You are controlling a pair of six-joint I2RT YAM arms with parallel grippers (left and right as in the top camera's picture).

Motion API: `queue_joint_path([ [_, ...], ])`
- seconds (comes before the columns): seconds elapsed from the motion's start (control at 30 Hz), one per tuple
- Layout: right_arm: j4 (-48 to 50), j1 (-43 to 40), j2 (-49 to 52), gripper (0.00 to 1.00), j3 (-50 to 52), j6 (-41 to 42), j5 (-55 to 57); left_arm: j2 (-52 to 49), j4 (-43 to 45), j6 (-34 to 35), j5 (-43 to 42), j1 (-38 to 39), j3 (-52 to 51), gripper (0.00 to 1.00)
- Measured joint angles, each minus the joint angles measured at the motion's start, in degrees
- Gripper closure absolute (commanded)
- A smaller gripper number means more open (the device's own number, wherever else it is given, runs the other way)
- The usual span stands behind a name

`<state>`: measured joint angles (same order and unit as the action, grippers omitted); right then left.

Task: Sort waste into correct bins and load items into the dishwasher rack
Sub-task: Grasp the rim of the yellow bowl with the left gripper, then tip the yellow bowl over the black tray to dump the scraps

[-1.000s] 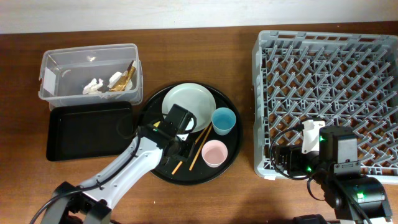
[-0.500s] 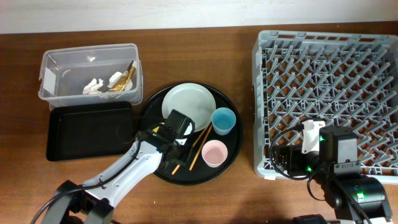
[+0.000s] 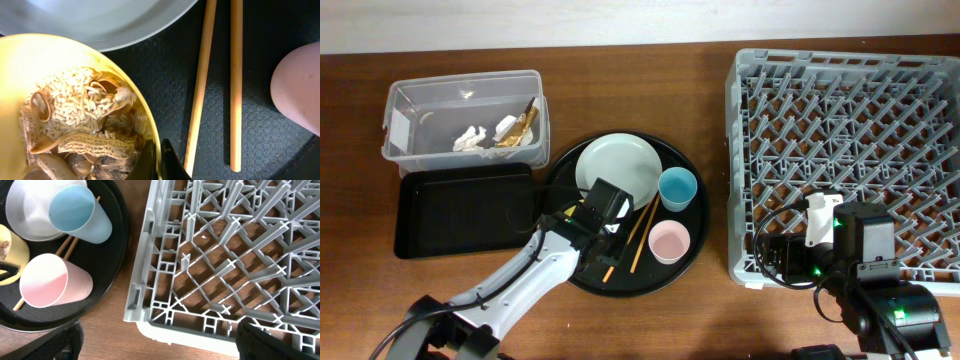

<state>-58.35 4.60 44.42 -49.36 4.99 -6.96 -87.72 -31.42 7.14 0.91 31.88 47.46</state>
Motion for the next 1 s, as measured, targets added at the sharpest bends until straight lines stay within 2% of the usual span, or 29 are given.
queue_joint_path([
  [0.23, 0.0, 0.0, 0.0, 0.02, 0.0, 0.0, 0.0, 3.1, -2.2, 0.0, 0.8, -1.8, 1.2, 0.99],
  [0.43, 0.0, 0.0, 0.0, 0.02, 0.0, 0.0, 0.0, 8.3, -6.8, 0.0, 0.2, -11.4, 3.9, 1.0],
  [0.57, 0.0, 0.0, 0.0, 0.02, 0.0, 0.0, 0.0, 9.3, -6.4, -0.5, -2.4, -19.3, 5.9, 1.0],
  [0.77, 0.0, 0.0, 0.0, 0.02, 0.0, 0.0, 0.0, 9.4, -4.7, -0.8, -14.9, -35.3, 6.0, 1.0],
  [0.9, 0.0, 0.0, 0.0, 0.01, 0.0, 0.0, 0.0, 7.2, -2.8, -3.3, -31.7, -47.5, 6.1, 1.0],
  [1.0, 0.0, 0.0, 0.0, 0.02, 0.0, 0.0, 0.0, 2.3, -1.5, -4.1, -40.3, -52.1, 6.1, 1.0],
])
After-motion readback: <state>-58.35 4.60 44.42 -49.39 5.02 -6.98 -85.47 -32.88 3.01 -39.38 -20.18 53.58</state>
